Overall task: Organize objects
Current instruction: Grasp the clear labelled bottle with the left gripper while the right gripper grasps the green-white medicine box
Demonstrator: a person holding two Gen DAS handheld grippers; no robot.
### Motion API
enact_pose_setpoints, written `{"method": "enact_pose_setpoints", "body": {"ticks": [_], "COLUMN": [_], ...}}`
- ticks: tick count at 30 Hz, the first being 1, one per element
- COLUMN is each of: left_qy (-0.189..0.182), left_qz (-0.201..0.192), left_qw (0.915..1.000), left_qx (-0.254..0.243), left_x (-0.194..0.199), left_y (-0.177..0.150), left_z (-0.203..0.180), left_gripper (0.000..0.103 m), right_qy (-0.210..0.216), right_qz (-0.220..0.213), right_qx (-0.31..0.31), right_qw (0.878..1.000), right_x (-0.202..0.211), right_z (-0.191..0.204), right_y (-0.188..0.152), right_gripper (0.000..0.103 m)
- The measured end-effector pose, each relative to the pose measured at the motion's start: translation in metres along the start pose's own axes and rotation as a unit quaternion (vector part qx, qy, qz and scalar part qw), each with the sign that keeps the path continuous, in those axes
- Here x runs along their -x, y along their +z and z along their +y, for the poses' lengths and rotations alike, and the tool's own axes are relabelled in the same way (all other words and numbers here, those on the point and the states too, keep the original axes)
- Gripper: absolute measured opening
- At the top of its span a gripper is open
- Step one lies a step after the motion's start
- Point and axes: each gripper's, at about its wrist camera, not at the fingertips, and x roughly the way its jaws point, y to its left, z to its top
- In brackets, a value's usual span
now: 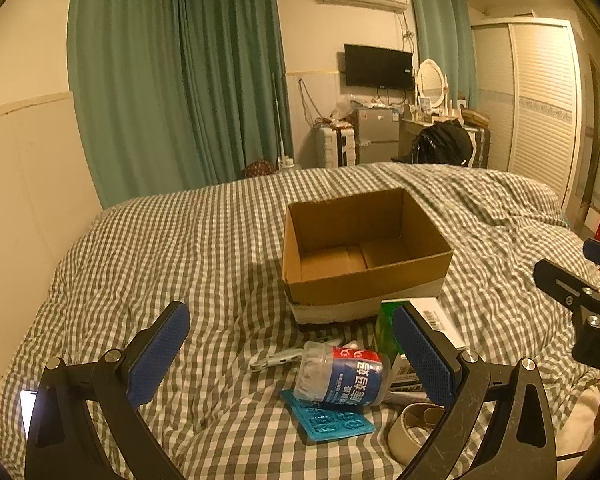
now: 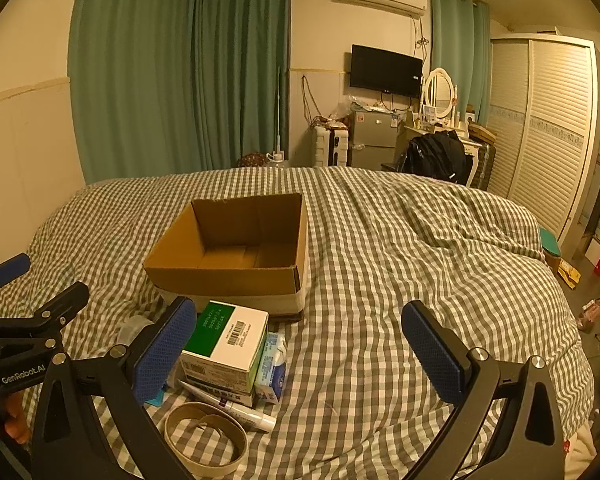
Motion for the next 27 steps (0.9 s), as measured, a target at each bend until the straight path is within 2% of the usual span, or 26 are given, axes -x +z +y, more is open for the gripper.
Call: {"method": "enact_pose_setpoints", "body": {"ticks": [11,22,27], "left_qy": [0.004,-0.019,-0.032], "left_qz": [0.065,0.125,0.15], "left_qw": [0.9977,0.9897,0.9854], "left_qx": [-0.017,-0.067,-0.075], "left_x": [-0.042,-0.081,-0.095], "left_y": [-0.025,-0.053,-0.057], "left_z": [-0.01,-0.04,-0.045], "left_gripper": [0.103,0.103,0.103], "right_qy": [-0.002,0.001,0.002], "right_qz": [0.037,0.075,0.089], "right_qx": [-0.009,-0.016,-0.017], "right_qw": [0.999,0.997,0.996], "right_x": [-0.028,-0.056,-0.066], "right_z": [-0.012,-0.017,-0.017], "right_y": [-0.015,-0.029,-0.033], "right_gripper": [0.103,0.103,0.103]}}
